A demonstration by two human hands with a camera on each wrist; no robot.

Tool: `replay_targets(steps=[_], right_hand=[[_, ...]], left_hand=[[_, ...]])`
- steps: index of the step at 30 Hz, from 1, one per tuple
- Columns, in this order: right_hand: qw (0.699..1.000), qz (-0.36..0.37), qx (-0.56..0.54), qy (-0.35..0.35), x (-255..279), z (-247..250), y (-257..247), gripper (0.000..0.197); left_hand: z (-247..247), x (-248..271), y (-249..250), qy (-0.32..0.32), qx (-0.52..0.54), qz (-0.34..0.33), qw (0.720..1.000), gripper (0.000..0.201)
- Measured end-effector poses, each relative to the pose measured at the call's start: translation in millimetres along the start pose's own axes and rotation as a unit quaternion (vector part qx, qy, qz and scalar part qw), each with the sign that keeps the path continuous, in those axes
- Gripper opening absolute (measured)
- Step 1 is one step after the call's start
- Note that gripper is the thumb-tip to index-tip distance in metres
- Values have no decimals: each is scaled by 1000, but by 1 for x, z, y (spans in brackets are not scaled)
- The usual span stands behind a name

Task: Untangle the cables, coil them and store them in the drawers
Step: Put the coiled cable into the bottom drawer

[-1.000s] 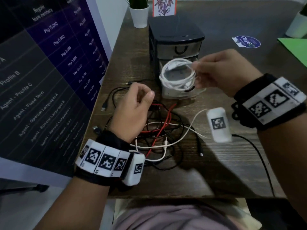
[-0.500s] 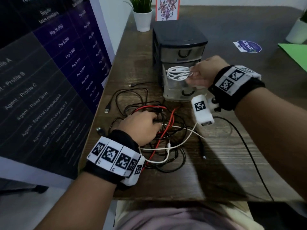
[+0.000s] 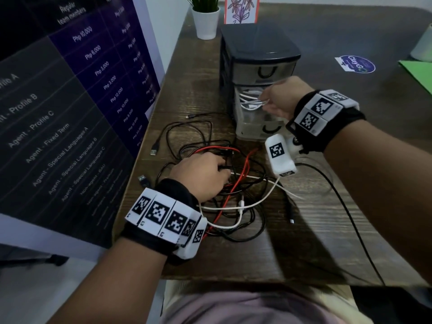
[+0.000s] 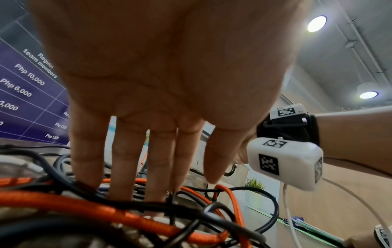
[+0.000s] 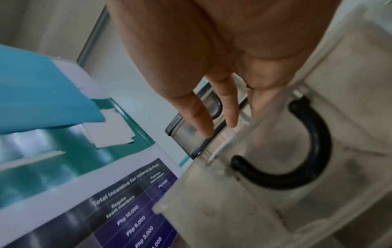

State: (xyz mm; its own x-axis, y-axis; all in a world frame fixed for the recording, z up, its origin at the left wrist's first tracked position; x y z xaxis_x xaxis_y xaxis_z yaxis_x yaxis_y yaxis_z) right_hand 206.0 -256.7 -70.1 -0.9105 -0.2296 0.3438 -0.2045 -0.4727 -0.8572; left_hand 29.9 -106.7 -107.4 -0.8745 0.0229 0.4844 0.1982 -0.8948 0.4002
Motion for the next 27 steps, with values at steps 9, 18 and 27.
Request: replay_targets(steps=[9,18,27], right_hand=[[963,38,265,10,11,0,-13,39],[932,48,360,8,13,-5,-24,25],[868,23,491,-70,12,-33,-25,42]], left_hand=[[0,-3,-4,0,11,-5,1000,37],[-1,-4,-4,2,5,-1,1000,41],[-1,-7,-5,6,9,-5,1000,38]])
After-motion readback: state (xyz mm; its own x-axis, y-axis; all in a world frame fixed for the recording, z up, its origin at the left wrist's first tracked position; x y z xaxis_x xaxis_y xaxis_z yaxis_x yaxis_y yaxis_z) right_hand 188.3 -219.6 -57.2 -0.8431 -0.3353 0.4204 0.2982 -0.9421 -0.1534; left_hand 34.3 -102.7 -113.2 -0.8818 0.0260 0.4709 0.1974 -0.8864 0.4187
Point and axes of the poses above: each hand's wrist, its own x-axis away from the middle knuckle, its own z-axis out of the back of the hand, y = z × x, the point moved 10 cm from there along -x, towards the middle knuckle, and after that the axes turned 12 degrees about -y, right-handed, at the moved point
